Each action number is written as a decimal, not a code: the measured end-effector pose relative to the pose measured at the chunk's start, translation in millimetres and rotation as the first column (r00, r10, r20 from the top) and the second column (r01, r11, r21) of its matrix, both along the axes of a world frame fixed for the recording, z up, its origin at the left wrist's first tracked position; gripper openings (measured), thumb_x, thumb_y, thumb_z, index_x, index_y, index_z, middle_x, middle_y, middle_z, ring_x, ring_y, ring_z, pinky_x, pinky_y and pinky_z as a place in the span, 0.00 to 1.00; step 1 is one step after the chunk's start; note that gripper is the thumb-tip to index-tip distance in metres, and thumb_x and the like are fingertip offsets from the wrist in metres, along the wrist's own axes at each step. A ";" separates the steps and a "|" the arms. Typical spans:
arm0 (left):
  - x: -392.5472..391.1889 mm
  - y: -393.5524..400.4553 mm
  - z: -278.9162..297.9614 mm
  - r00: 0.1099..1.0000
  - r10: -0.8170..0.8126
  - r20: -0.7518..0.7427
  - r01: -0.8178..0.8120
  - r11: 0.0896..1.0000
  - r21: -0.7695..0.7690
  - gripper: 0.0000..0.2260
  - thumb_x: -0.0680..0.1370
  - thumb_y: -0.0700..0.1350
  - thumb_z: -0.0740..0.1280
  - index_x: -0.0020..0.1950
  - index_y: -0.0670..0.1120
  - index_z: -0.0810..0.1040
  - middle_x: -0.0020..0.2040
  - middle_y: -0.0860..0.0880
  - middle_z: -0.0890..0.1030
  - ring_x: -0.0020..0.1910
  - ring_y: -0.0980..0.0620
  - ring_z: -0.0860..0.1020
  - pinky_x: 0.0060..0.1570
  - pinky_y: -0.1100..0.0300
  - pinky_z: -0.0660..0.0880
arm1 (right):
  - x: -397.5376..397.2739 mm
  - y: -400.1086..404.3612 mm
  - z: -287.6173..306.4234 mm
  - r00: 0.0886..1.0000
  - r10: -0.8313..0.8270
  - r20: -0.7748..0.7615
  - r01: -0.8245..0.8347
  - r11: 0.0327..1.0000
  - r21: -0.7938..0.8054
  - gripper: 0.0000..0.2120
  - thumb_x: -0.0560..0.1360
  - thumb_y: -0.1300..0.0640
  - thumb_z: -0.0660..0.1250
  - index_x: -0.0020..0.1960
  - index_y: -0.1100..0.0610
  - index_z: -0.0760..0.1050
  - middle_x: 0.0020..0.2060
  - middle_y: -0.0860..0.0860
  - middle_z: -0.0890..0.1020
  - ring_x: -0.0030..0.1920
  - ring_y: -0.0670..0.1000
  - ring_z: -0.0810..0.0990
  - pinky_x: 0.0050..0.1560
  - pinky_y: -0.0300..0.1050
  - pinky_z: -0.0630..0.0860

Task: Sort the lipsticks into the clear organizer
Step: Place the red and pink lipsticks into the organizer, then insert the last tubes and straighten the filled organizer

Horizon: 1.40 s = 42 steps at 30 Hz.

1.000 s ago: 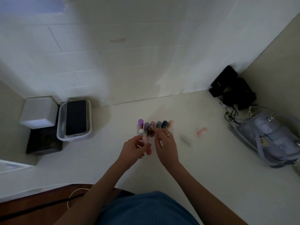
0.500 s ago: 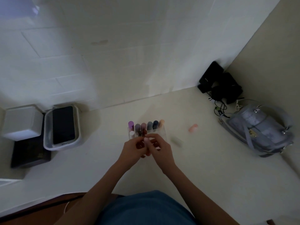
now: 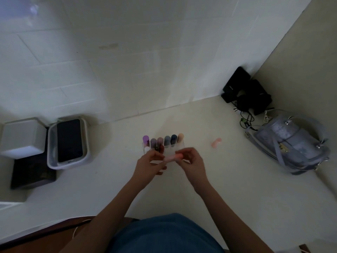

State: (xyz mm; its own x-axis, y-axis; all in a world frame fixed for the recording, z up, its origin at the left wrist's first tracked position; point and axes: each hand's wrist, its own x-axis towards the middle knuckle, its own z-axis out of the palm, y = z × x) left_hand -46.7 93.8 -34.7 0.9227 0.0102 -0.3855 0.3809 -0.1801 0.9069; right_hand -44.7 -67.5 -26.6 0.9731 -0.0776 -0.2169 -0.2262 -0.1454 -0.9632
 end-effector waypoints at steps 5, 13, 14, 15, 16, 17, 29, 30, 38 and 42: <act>-3.1 1.6 -5.3 1.000 -0.014 -0.017 0.015 0.997 0.074 0.06 0.74 0.38 0.70 0.47 0.46 0.77 0.48 0.47 0.82 0.39 0.49 0.83 0.35 0.63 0.79 | 20.9 1.3 14.9 0.992 -0.030 0.119 0.043 0.994 -0.105 0.08 0.67 0.61 0.75 0.42 0.54 0.77 0.40 0.46 0.82 0.44 0.42 0.81 0.46 0.36 0.78; -4.1 -2.3 -11.8 0.996 -0.086 -0.033 0.090 0.985 0.145 0.04 0.75 0.40 0.69 0.47 0.48 0.77 0.47 0.48 0.82 0.40 0.50 0.83 0.37 0.61 0.80 | 33.4 16.0 -3.2 0.913 0.338 0.229 -0.160 0.812 -0.561 0.03 0.73 0.65 0.66 0.43 0.62 0.78 0.46 0.54 0.78 0.47 0.51 0.76 0.46 0.38 0.71; -4.5 -2.5 -12.1 0.995 -0.094 -0.033 0.098 0.984 0.149 0.04 0.75 0.40 0.69 0.48 0.47 0.78 0.47 0.48 0.82 0.40 0.50 0.83 0.38 0.61 0.79 | 33.5 16.7 -5.7 0.912 0.352 0.211 -0.177 0.801 -0.571 0.04 0.74 0.65 0.65 0.44 0.62 0.79 0.46 0.55 0.79 0.47 0.52 0.77 0.46 0.39 0.71; -4.8 -2.8 -12.4 0.994 -0.102 -0.032 0.106 0.982 0.154 0.04 0.75 0.40 0.69 0.48 0.46 0.78 0.47 0.48 0.82 0.40 0.51 0.83 0.38 0.61 0.79 | 33.3 17.5 -5.6 0.911 0.357 0.206 -0.188 0.804 -0.564 0.05 0.75 0.65 0.65 0.45 0.62 0.80 0.47 0.55 0.80 0.47 0.52 0.78 0.46 0.40 0.71; -5.0 -3.1 -12.4 0.993 -0.110 -0.032 0.114 0.981 0.157 0.04 0.75 0.40 0.69 0.49 0.45 0.78 0.47 0.48 0.82 0.40 0.51 0.83 0.38 0.62 0.79 | 33.5 17.6 -4.9 0.912 0.355 0.204 -0.194 0.814 -0.548 0.06 0.75 0.65 0.65 0.47 0.61 0.81 0.47 0.55 0.80 0.47 0.51 0.78 0.47 0.39 0.71; -5.5 -3.2 -12.4 0.993 -0.118 -0.031 0.122 0.980 0.160 0.04 0.75 0.40 0.68 0.49 0.45 0.78 0.47 0.48 0.82 0.40 0.51 0.83 0.38 0.62 0.79 | 32.9 16.4 -3.4 0.917 0.344 0.205 -0.190 0.825 -0.532 0.07 0.75 0.64 0.65 0.49 0.60 0.81 0.48 0.54 0.81 0.47 0.49 0.77 0.48 0.37 0.70; -5.4 -13.6 -13.7 0.970 -0.241 -0.033 0.243 0.951 0.190 0.06 0.75 0.39 0.68 0.51 0.44 0.77 0.49 0.50 0.81 0.41 0.51 0.82 0.38 0.63 0.77 | -50.3 -50.1 -56.2 0.987 0.150 -0.052 -0.140 0.669 -0.730 0.24 0.75 0.45 0.62 0.69 0.49 0.69 0.65 0.52 0.74 0.64 0.53 0.71 0.65 0.51 0.70; -4.7 -15.4 -13.5 0.968 -0.250 -0.031 0.251 0.950 0.187 0.06 0.75 0.39 0.68 0.51 0.44 0.77 0.49 0.50 0.81 0.41 0.50 0.82 0.38 0.62 0.77 | -54.6 -50.5 -59.6 0.976 0.183 -0.118 -0.209 0.636 -0.742 0.26 0.74 0.43 0.62 0.71 0.48 0.65 0.69 0.51 0.69 0.66 0.53 0.68 0.67 0.51 0.68; -1.1 -22.5 -12.6 0.958 -0.284 -0.023 0.283 0.939 0.193 0.05 0.75 0.39 0.68 0.49 0.46 0.77 0.48 0.50 0.81 0.39 0.52 0.82 0.37 0.62 0.77 | -53.6 -53.1 -67.3 0.967 0.227 -0.119 -0.235 0.595 -0.769 0.21 0.77 0.55 0.63 0.69 0.52 0.68 0.72 0.55 0.66 0.68 0.57 0.67 0.67 0.53 0.67; -2.0 -24.7 -11.6 0.955 -0.297 -0.029 0.296 0.935 0.196 0.05 0.75 0.39 0.67 0.50 0.46 0.77 0.48 0.51 0.81 0.38 0.54 0.81 0.36 0.64 0.76 | -39.2 -45.7 -65.3 0.991 0.099 -0.087 -0.130 0.631 -0.765 0.06 0.75 0.57 0.66 0.51 0.59 0.75 0.56 0.55 0.75 0.55 0.55 0.72 0.52 0.49 0.74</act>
